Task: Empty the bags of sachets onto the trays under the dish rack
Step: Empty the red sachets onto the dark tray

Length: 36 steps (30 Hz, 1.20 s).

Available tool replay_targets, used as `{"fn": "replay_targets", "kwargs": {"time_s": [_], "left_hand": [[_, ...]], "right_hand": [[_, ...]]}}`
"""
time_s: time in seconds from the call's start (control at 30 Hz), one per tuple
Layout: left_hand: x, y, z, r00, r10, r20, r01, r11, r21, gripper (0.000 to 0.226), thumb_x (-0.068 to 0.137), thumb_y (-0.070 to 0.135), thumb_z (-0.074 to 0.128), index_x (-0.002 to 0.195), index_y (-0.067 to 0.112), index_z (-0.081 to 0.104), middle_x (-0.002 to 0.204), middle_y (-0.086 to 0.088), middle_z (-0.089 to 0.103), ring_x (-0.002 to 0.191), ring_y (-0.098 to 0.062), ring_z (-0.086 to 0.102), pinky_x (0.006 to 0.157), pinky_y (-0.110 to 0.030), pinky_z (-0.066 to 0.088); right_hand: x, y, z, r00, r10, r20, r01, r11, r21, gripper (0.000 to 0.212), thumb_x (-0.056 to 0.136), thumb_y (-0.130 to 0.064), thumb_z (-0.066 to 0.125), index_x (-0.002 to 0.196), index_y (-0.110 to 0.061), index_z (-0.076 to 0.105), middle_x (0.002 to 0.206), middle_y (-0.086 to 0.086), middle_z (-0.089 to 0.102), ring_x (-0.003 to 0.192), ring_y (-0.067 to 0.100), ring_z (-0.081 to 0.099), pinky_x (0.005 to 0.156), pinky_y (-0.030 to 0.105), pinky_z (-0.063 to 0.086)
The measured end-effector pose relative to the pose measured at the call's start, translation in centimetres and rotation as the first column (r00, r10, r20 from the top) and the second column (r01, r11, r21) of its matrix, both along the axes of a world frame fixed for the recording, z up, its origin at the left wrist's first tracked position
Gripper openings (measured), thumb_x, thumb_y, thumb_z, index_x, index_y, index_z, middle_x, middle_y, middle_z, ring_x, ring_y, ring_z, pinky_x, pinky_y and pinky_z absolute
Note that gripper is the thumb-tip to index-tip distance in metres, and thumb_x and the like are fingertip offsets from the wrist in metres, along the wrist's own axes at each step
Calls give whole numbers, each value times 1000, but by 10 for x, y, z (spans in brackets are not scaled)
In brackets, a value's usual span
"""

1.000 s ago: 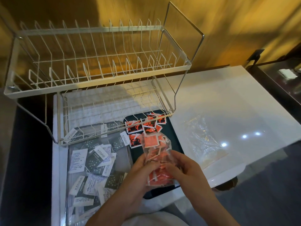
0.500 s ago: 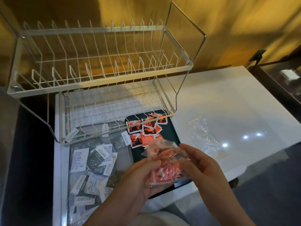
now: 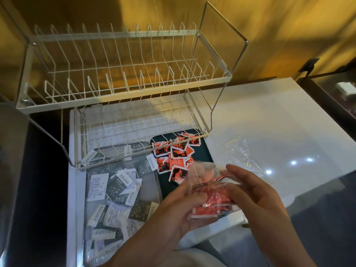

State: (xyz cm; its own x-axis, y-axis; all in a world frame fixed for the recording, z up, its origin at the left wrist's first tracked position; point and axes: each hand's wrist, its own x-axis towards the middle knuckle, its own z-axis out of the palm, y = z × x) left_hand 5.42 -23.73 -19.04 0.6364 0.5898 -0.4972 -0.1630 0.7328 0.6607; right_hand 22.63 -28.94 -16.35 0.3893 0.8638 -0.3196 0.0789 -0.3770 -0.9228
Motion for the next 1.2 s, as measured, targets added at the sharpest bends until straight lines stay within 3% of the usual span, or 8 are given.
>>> {"fn": "replay_targets", "kwargs": {"time_s": [0.17,0.23,0.4,0.57,0.83,0.93,1.03,1.2], "left_hand": [[-4,-1,3,999,39,17,-40,998,55,57,73,11,68,128,23,60,118,-9,74,102,-27,74,79,-36,62],[-6,-2,3,999,51,5,-52,996,74,69,66,14,75,132,25,56,120,-4,74,103,-26,73,83,-39,61],[-8,1,-2,995,58,-78,-54,997,51,51,73,10,77,121,18,64,111,-7,76,103,-26,73,92,-42,56],[-13,-1,1,994,65,-91,-58,995,82,54,70,11,75,122,23,62,106,-6,78,100,-23,74,87,-36,60],[-20,-3,25,997,15,-76,13,936,353,62,72,16,74,121,48,53,108,12,76,99,-9,73,78,-17,57],[-20,1,17,986,32,-163,37,913,405,75,70,1,73,117,57,56,109,8,76,99,-14,73,79,-22,58],[-22,1,-3,950,61,-307,78,903,422,99,64,4,82,137,56,39,105,9,75,92,-19,74,84,-32,60],[-22,4,-11,922,108,-371,114,840,530,69,83,-5,69,116,55,60,87,7,78,74,-7,70,73,-20,55]], "right_hand": [[-2,3,7,1000,-13,-22,13,1000,29,30,89,-2,61,111,-22,68,74,-9,78,59,-4,68,46,6,46],[-3,4,3,1000,2,-31,-1,999,36,33,88,-3,62,114,-22,67,87,-3,79,69,3,73,55,8,51],[-7,12,-23,995,75,-69,-81,994,-73,34,89,-7,62,121,-20,63,104,-5,77,95,12,73,78,23,58],[-7,9,-18,992,113,-62,-115,993,-35,30,86,-11,66,112,-26,66,100,-7,78,91,8,74,69,15,56],[-2,5,5,985,126,-114,-121,991,56,41,80,-9,68,117,-27,63,106,-7,77,94,8,73,68,13,56],[-3,10,0,985,136,-102,-132,990,45,39,83,-8,67,117,-27,64,105,-6,77,95,8,73,71,15,57],[-9,12,-7,980,188,-70,-186,982,28,36,86,-9,67,118,-25,65,106,-5,76,100,12,71,77,17,57],[-8,12,-11,982,176,-64,-173,984,47,39,82,-7,72,117,-24,66,102,-3,77,94,13,73,72,14,55]]}}
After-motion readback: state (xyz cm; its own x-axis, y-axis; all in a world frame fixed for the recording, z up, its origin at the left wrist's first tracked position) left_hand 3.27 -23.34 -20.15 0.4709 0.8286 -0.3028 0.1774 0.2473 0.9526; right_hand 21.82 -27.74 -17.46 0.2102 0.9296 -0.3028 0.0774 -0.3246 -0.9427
